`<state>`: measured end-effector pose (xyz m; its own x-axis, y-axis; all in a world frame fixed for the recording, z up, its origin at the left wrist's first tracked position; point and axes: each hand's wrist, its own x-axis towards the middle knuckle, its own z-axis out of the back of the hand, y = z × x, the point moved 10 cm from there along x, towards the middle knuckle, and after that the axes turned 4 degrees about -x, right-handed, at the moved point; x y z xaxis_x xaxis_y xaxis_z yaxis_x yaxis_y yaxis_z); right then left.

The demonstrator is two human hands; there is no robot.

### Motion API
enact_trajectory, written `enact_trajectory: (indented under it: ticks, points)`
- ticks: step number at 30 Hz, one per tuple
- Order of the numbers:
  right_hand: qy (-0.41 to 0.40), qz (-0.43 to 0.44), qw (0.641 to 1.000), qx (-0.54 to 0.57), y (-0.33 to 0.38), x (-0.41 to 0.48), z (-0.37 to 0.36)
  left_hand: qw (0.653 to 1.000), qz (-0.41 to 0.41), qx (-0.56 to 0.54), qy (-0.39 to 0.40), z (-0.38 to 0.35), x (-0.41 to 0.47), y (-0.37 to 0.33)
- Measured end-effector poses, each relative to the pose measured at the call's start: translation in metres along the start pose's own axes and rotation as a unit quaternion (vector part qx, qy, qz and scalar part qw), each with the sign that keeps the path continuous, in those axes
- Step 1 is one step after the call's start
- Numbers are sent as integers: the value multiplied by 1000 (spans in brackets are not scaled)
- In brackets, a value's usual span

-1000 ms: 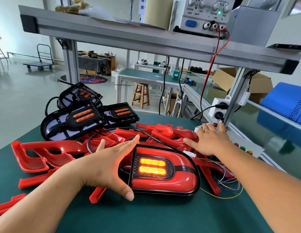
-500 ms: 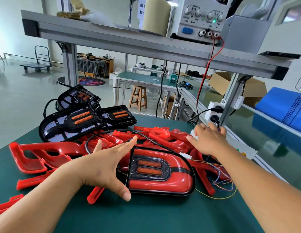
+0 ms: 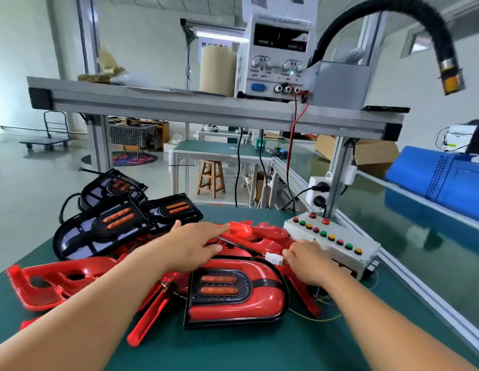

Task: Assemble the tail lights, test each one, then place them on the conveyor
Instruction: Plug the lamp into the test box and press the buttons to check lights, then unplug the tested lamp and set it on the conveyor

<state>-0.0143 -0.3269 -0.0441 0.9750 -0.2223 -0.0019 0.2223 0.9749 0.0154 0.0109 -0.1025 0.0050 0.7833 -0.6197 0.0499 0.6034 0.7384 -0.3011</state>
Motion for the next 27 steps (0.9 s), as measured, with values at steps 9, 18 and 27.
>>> enact_trajectory:
  ticks: [9, 18, 27]
  points:
    - [4, 3, 1000, 3, 0, -5, 0, 997, -37, 39, 55, -25, 67, -58]
    - [-73, 23, 992, 96, -4, -3, 1, 995, -53, 7, 79, -49, 85, -68]
    - [-179, 45, 968, 170, -3, -9, 15, 995, -85, -52, -11, -23, 84, -61]
